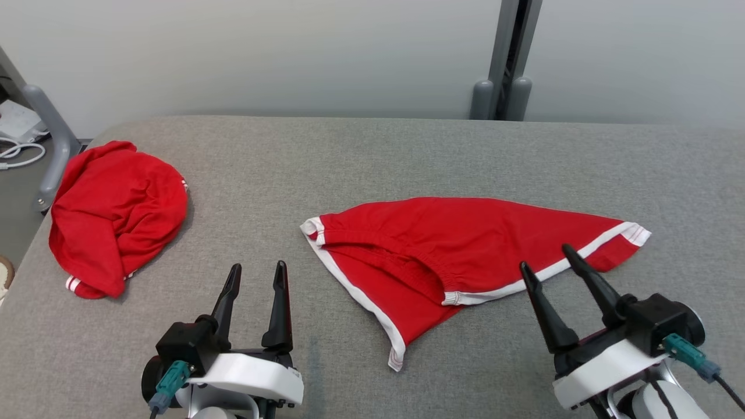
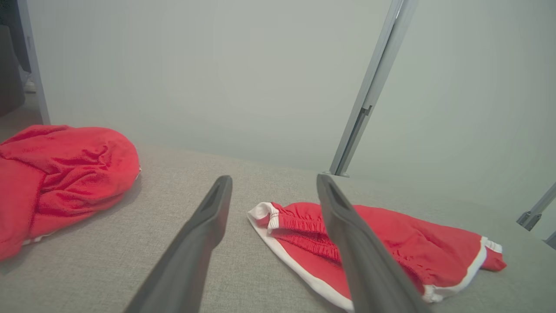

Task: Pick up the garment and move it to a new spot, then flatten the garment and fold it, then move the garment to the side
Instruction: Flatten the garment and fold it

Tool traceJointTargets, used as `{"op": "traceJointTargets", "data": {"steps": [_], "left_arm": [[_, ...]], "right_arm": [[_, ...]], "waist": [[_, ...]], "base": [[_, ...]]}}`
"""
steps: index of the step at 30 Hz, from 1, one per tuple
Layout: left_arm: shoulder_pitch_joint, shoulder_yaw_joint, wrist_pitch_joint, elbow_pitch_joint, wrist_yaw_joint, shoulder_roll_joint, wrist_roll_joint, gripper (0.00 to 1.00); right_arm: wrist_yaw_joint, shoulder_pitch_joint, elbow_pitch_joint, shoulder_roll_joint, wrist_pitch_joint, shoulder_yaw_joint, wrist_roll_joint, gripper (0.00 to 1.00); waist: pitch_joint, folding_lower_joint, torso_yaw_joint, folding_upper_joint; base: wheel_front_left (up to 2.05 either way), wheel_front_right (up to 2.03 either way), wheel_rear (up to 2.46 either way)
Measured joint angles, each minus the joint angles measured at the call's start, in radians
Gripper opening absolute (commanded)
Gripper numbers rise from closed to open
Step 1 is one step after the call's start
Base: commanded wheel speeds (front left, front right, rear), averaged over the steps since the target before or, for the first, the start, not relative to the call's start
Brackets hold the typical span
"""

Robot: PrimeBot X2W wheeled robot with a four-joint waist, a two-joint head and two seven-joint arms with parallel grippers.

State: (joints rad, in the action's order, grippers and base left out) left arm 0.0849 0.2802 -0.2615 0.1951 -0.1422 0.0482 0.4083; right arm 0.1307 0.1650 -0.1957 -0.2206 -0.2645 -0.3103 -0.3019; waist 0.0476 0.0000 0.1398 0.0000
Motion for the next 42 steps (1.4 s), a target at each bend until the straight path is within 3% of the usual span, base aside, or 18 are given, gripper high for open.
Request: {"op": "traceJointTargets", "data": {"steps": [11,22,23,24,25,26,34,42], "left_arm": [[0.008,0.034,0.0,-0.004,-0.009,0.001,0.025,1.0],[0.026,0.063,0.0,-0.007,-0.019,0.0,0.038,1.0],[0.026,0.063,0.0,-0.007,-0.019,0.0,0.039,1.0],[0.026,0.063,0.0,-0.007,-0.019,0.001,0.039,1.0],[0.026,0.063,0.0,-0.007,-0.02,0.0,0.039,1.0],[0.026,0.063,0.0,-0.007,-0.021,0.001,0.038,1.0],[0.026,0.07,0.0,-0.007,-0.026,0.0,0.039,1.0],[0.035,0.104,0.0,-0.016,-0.026,0.0,0.056,1.0]], "right_arm": [[0.0,0.1,-0.2,-0.085,0.0,-0.209,-0.05,1.0],[0.0,0.199,-0.384,-0.11,0.0,-0.308,-0.098,1.0],[0.0,0.202,-0.403,-0.109,0.0,-0.311,-0.103,0.96],[0.0,0.204,-0.418,-0.107,0.0,-0.314,-0.107,0.47],[0.0,0.206,-0.435,-0.105,0.0,-0.314,-0.114,0.16],[0.0,0.208,-0.444,-0.102,0.0,-0.313,-0.118,0.0],[0.0,0.248,-0.406,-0.113,0.0,-0.244,-0.127,0.0],[0.0,0.446,-0.361,-0.218,0.028,-0.256,-0.059,0.0]], "waist": [[0.053,-0.0001,0.099,0.0],[0.111,0.0,0.202,0.0],[0.113,0.0,0.208,0.0],[0.114,0.0,0.212,0.0],[0.114,0.0,0.214,0.0],[0.113,0.0,0.216,0.0],[0.106,-0.0001,0.211,0.0],[0.122,0.0,0.223,0.0]], "base": [[0.0,0.0,0.0],[0.0,0.0,0.0],[0.0,0.0,0.0],[0.0,0.0,0.0],[0.0,0.0,0.0],[0.0,0.0,0.0],[0.0,0.0,0.0],[0.0,0.0,0.0]]}}
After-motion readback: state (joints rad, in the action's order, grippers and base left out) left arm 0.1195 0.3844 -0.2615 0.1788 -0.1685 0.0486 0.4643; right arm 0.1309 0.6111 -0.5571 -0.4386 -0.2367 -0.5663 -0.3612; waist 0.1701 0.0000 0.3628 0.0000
